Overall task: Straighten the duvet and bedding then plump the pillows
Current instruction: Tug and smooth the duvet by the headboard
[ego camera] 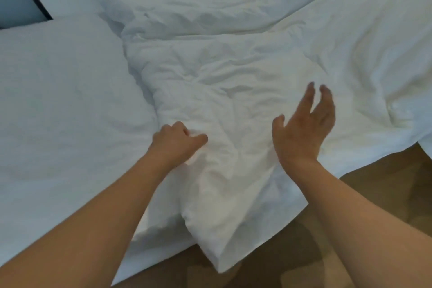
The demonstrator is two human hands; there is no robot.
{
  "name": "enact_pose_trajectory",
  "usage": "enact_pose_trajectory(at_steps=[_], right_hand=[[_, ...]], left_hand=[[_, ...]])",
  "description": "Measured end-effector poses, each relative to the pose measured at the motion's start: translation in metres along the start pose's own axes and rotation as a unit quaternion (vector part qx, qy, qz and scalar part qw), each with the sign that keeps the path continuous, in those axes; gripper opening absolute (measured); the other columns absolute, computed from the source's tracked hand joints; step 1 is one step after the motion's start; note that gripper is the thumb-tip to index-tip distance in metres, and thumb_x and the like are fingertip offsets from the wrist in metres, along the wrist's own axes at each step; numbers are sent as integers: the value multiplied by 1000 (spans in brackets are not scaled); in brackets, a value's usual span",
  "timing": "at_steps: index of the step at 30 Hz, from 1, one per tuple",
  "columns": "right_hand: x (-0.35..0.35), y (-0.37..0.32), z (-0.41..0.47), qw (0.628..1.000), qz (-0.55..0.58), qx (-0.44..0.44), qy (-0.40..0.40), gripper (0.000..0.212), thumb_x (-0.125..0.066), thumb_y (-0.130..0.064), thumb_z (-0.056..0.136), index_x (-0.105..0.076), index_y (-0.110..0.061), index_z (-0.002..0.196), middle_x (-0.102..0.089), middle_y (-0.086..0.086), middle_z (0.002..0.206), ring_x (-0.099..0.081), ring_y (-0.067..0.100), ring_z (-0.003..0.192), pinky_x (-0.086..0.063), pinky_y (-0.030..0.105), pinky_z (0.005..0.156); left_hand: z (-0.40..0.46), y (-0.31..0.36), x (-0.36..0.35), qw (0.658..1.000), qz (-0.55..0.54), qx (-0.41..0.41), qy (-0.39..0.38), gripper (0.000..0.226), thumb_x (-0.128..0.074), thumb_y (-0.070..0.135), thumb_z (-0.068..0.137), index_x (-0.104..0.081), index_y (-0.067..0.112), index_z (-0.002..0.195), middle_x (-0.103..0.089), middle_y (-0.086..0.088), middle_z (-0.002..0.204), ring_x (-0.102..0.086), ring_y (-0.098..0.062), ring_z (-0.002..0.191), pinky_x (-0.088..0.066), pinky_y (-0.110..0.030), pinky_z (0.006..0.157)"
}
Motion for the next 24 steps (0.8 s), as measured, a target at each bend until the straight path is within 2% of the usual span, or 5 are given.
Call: enact_pose_trajectory(at_steps=[3, 9, 16, 19, 24], right_hand=[[-55, -57, -11, 966, 23, 187, -178, 55, -55, -35, 82, -54, -11, 131, -47, 15, 138, -48, 36, 124, -38, 44, 103], [-121, -86, -42, 656, -220, 165, -703, 30, -61, -29, 93, -66, -5, 111, -65, 12, 106, -64, 27, 98, -49, 26, 64], [-131, -135, 48, 917, 21, 175, -358, 39, -46, -32, 94, -54, -20, 130, -52, 10, 136, -50, 30, 122, -40, 38, 100], [-156, -138, 35, 875, -72, 239, -415, 59, -37, -51, 96, -24, -37, 152, -22, 4, 160, -23, 25, 145, -12, 50, 119], [-180, -136, 16, 763, -150, 195, -597, 36, -57, -31, 86, -67, -17, 118, -65, 4, 120, -61, 24, 108, -49, 32, 95]], left_hand=[[7, -40, -5, 953, -214, 190, 96, 82, -67, 52, 80, -28, 12, 140, -34, -14, 136, -40, -36, 124, -38, -43, 105], [-13, -37, -50, 873, -314, 230, -294, 6, -62, 7, 91, -66, 4, 93, -73, -8, 76, -67, -21, 69, -56, -28, 59], [78, -40, 3, 799, -571, 166, -88, 54, -78, 42, 78, -62, 12, 120, -69, -7, 110, -68, -27, 95, -56, -43, 81], [117, -32, -6, 794, -575, 186, -72, 40, -70, 13, 84, -61, 4, 121, -69, -16, 103, -68, -30, 88, -58, -45, 71], [118, -69, -23, 882, -406, 223, -86, 38, -49, -3, 84, -58, 0, 121, -66, -19, 111, -66, -37, 90, -56, -41, 60]])
Point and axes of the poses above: each hand's wrist, its own z-axis towards the middle knuckle, its own x-axis out of the back of the hand, y = z × x, the point moved 9 cm from there along z, towards the middle knuckle
